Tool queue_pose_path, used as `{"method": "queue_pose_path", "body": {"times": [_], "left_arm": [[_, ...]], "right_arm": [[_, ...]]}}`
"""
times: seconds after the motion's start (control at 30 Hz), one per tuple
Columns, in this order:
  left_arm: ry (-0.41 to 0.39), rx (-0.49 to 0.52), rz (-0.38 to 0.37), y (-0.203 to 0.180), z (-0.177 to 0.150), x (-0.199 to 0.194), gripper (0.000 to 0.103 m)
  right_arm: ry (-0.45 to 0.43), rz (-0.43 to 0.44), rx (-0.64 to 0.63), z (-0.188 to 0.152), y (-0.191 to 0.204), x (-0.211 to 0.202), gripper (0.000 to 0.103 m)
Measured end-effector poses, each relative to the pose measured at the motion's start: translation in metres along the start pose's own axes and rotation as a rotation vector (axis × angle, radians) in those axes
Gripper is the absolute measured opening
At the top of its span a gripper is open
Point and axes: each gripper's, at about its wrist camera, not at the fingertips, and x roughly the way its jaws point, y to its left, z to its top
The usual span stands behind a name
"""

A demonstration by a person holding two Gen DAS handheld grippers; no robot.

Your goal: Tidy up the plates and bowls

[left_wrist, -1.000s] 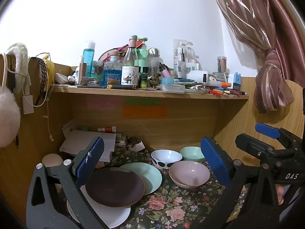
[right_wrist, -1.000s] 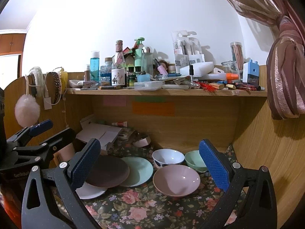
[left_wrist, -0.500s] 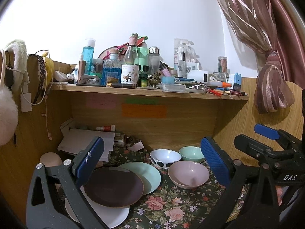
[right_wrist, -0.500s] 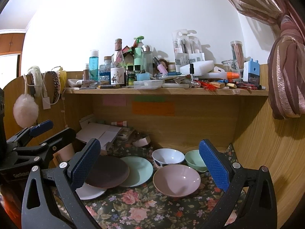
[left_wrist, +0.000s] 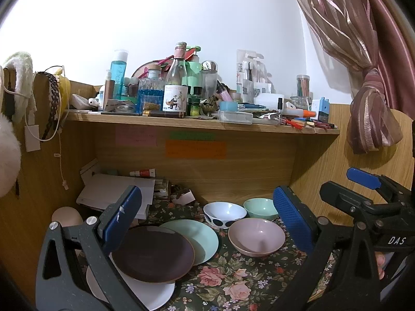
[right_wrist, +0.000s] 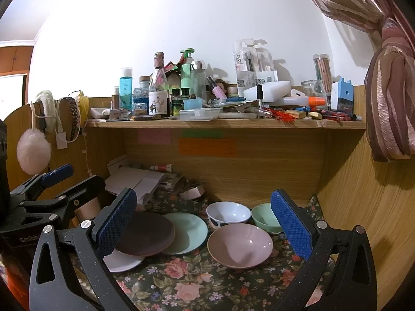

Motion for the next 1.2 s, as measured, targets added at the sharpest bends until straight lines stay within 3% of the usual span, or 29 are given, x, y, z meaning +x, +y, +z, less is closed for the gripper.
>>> {"method": "queue_pose_path", "body": {"times": [0.8,1.2], "left_arm": [[0.003,0.002,0.002,-0.002,0.0,0.002,0.103],[0.02,-0.001,0.031,0.015,-0.012,0.018,0.103]], "right_arm": [[0.003,0.002,0.013,-0.001,-0.007,0.005,0.103],[0.052,0.015,0.017,-0.009,-0.004,0.032,0.103]]}}
